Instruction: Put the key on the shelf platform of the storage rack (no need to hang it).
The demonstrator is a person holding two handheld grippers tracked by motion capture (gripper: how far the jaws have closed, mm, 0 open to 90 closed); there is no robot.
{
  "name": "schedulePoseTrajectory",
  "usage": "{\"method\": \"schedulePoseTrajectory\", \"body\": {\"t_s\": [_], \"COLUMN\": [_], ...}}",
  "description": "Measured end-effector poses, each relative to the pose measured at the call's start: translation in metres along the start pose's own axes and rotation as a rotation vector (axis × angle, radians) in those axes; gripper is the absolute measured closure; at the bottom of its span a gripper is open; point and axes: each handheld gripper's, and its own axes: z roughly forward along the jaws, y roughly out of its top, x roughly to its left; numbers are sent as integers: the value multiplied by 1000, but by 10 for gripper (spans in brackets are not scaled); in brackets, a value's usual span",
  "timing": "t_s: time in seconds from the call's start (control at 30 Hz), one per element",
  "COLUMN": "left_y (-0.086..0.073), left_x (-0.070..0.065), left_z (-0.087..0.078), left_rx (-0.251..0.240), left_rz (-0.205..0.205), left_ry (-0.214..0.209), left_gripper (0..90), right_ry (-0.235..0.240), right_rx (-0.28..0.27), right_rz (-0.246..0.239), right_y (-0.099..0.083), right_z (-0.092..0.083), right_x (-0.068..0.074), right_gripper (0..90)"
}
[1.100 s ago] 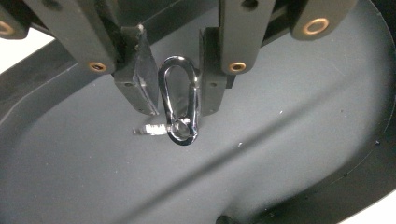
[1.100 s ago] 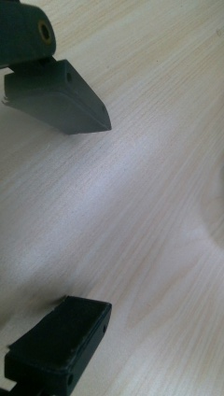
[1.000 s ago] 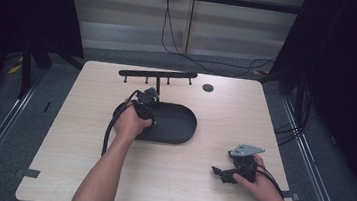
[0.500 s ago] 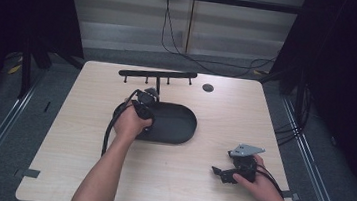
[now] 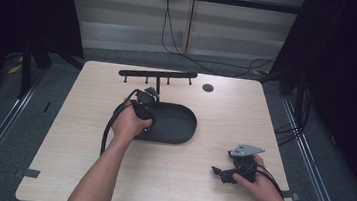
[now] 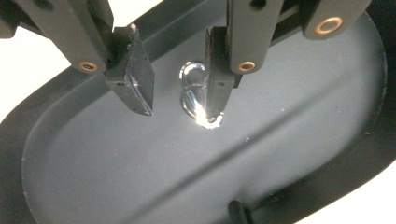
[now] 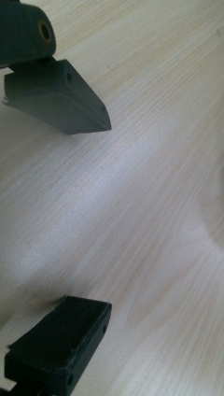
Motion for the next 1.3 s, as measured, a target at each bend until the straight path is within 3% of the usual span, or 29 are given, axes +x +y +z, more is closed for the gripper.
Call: {"method": "schedulePoseTrajectory", "body": {"t_s": [0.37, 0.77, 1.13, 1.3], "left_y": [-4, -9, -15, -18], "left_x": [-3, -9, -9, -9], "left_z": [-8, -12, -23, -25], "left_rx": [-4, 16, 4, -1], "left_rz": [-1, 24, 44, 47], "left_ry": [-29, -63, -93, -86], "left_gripper": [604, 568, 527, 483], "right_ry": [0, 0, 0, 0], "right_rx": [0, 0, 0, 0], "right_rz": [0, 0, -1, 0], "right_y": [0, 0, 0, 0], "right_z": [0, 0, 0, 0], "right_x": [0, 0, 0, 0], "right_gripper": [106, 106, 106, 106]}}
